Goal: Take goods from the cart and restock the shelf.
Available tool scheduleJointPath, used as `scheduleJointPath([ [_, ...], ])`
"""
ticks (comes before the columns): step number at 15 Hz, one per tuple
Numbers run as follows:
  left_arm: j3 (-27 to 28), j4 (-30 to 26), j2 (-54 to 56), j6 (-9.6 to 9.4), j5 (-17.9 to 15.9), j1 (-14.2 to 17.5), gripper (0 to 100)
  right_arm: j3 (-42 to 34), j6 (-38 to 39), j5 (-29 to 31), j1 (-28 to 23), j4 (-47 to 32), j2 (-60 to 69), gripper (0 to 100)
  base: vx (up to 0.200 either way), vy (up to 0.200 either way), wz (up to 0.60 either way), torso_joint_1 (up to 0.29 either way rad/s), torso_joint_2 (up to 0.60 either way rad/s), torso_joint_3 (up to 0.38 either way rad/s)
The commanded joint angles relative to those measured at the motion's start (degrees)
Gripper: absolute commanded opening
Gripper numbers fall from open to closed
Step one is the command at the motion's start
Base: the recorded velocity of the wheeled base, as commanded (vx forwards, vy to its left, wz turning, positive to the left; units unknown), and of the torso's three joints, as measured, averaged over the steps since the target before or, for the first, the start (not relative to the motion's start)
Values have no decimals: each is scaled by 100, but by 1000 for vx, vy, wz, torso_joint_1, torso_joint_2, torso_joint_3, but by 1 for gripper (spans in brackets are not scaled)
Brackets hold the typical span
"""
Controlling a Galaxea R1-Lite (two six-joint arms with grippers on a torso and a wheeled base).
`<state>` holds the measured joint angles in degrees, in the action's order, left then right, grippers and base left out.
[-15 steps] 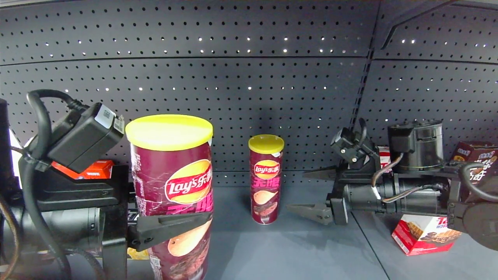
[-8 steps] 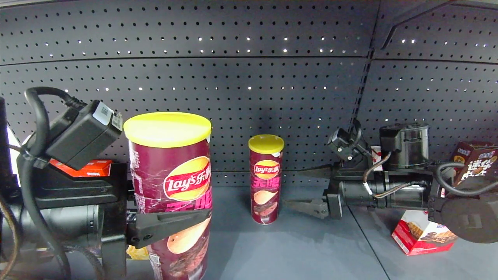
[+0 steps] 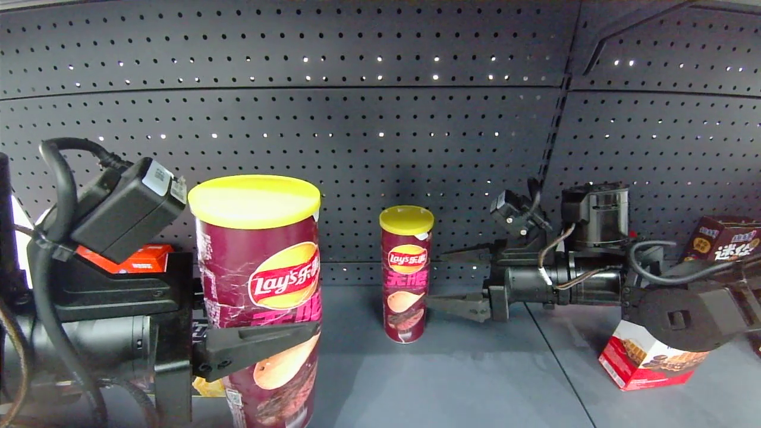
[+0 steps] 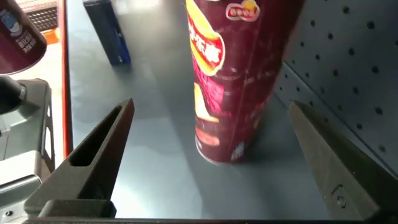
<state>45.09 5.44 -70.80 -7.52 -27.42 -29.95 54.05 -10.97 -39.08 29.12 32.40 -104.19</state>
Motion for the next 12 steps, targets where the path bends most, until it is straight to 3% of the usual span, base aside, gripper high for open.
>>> scheduleJointPath([
  [1, 17, 1, -4, 5, -1, -2, 0, 88, -1, -29, 6, 47, -207, 100, 0, 0, 0, 0, 0, 0],
  [12, 43, 1, -12, -4, -36, 130, 0, 334, -98, -179, 14, 214, -945, 100, 0, 0, 0, 0, 0, 0],
])
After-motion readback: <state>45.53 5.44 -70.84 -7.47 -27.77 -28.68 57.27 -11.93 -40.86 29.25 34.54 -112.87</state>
